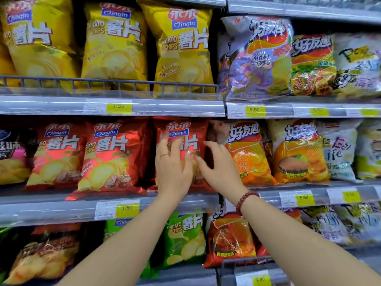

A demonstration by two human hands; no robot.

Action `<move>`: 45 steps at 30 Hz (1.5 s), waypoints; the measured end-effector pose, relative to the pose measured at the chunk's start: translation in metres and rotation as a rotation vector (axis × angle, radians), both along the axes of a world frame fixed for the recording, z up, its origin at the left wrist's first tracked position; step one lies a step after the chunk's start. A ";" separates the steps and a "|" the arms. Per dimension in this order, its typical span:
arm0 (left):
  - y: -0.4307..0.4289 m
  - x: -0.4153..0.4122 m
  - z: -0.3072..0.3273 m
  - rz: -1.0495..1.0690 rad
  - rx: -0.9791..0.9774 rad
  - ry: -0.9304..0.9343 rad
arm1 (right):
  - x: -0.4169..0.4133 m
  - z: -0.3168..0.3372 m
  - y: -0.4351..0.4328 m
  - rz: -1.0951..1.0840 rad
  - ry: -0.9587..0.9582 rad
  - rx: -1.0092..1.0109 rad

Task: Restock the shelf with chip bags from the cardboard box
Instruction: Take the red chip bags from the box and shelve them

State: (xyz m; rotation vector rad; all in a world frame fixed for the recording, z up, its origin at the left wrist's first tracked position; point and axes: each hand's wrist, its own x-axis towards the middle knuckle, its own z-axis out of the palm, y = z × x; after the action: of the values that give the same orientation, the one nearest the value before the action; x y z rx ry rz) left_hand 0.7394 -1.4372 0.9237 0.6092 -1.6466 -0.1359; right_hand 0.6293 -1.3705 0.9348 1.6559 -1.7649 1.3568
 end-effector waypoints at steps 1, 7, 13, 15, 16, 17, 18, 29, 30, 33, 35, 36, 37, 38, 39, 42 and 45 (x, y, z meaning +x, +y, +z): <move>0.007 -0.003 0.001 -0.003 -0.036 0.010 | -0.004 0.002 0.006 -0.033 0.044 -0.069; 0.052 -0.055 0.008 -0.359 0.072 -0.120 | -0.068 0.007 0.042 -0.227 -0.344 -0.211; 0.044 -0.103 0.018 -0.498 0.570 -0.017 | -0.124 0.016 0.039 0.146 -0.835 0.016; 0.035 -0.114 0.024 -0.542 0.746 0.114 | -0.140 0.019 0.024 0.246 -0.914 0.128; 0.034 -0.120 0.025 -0.566 0.792 0.174 | -0.152 0.018 0.014 0.296 -0.943 0.164; 0.033 -0.123 0.026 -0.575 0.811 0.216 | -0.160 0.020 0.005 0.322 -0.943 0.189; 0.031 -0.122 0.026 -0.589 0.808 0.243 | -0.158 0.024 0.004 0.324 -0.922 0.204; 0.014 -0.128 0.018 -0.509 0.769 0.197 | -0.141 0.034 -0.006 0.396 -0.937 0.202; 0.026 -0.127 0.022 -0.451 0.760 0.203 | -0.141 0.035 -0.002 0.357 -0.921 0.226; 0.047 -0.122 0.018 -0.283 0.558 0.203 | -0.134 0.019 0.025 0.232 -0.611 0.246; 0.052 -0.117 0.011 -0.256 0.261 0.077 | -0.130 0.005 0.043 0.180 -0.296 0.139; 0.052 -0.115 0.007 -0.248 0.147 -0.009 | -0.128 0.001 0.050 0.179 -0.161 0.128; 0.052 -0.112 0.004 -0.252 0.075 -0.099 | -0.128 -0.001 0.053 0.186 -0.060 0.159; 0.049 -0.110 0.001 -0.263 0.045 -0.172 | -0.131 -0.003 0.052 0.202 -0.001 0.212; 0.047 -0.109 -0.001 -0.285 0.033 -0.219 | -0.133 -0.003 0.053 0.220 0.026 0.268; 0.043 -0.108 0.000 -0.311 0.087 -0.208 | -0.138 -0.003 0.046 0.214 0.019 0.315; 0.040 -0.113 0.001 -0.287 0.115 -0.165 | -0.136 -0.004 0.039 0.174 0.014 0.291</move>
State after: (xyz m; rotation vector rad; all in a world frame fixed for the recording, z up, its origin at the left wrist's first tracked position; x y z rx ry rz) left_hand 0.6266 -1.3971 0.9248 0.4768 -1.8906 -0.4014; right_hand 0.4929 -1.3315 0.9306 2.0083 -1.9217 1.1972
